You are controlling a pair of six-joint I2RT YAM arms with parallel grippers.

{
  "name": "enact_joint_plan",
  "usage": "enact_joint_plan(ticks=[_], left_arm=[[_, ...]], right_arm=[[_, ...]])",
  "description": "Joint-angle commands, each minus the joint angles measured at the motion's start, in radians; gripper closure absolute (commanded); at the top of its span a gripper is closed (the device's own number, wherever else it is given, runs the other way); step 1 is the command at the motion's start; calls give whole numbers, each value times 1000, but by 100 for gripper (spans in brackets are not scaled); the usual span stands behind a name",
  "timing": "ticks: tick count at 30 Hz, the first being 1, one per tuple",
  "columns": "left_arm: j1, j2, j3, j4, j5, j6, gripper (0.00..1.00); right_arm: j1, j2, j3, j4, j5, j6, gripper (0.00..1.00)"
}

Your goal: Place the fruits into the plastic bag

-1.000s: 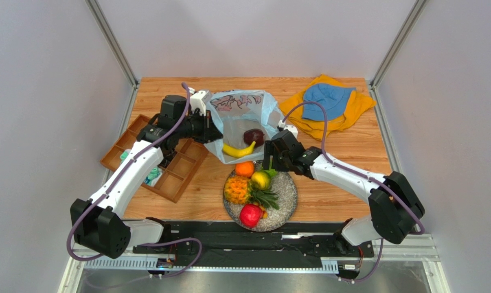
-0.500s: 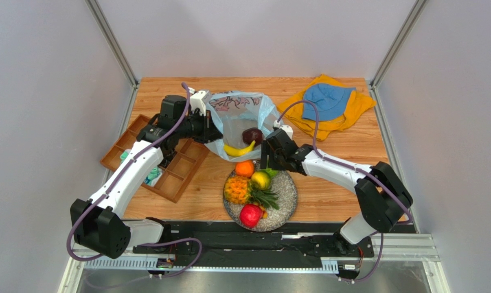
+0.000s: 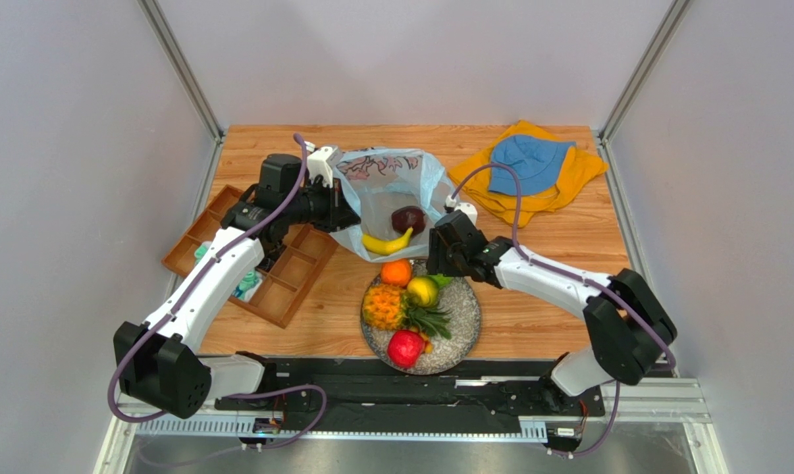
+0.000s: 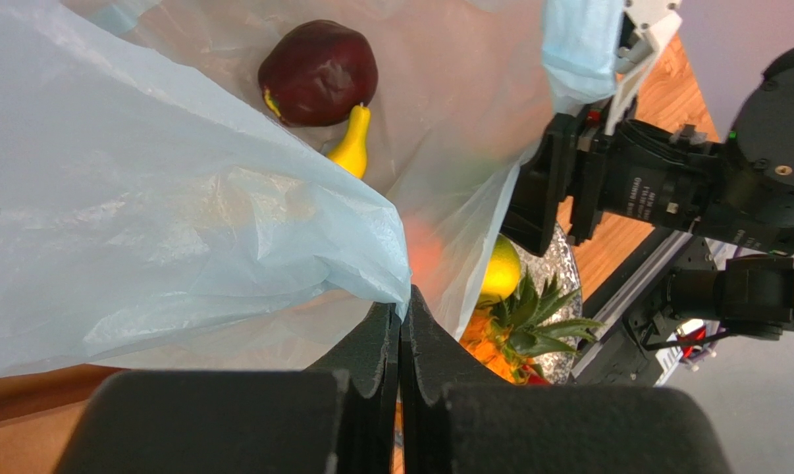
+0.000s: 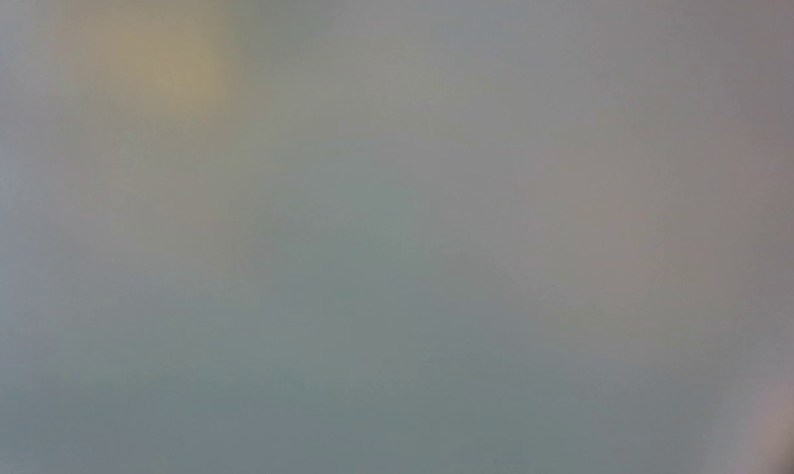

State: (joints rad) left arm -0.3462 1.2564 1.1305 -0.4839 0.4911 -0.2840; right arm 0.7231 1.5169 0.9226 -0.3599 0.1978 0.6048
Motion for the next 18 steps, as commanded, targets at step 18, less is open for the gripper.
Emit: enact_joint_plan(ticks=[18], left_arm=[[4, -20, 25, 8, 10, 5, 100]], right_arm=[[1, -458, -61, -100, 83, -114, 63]])
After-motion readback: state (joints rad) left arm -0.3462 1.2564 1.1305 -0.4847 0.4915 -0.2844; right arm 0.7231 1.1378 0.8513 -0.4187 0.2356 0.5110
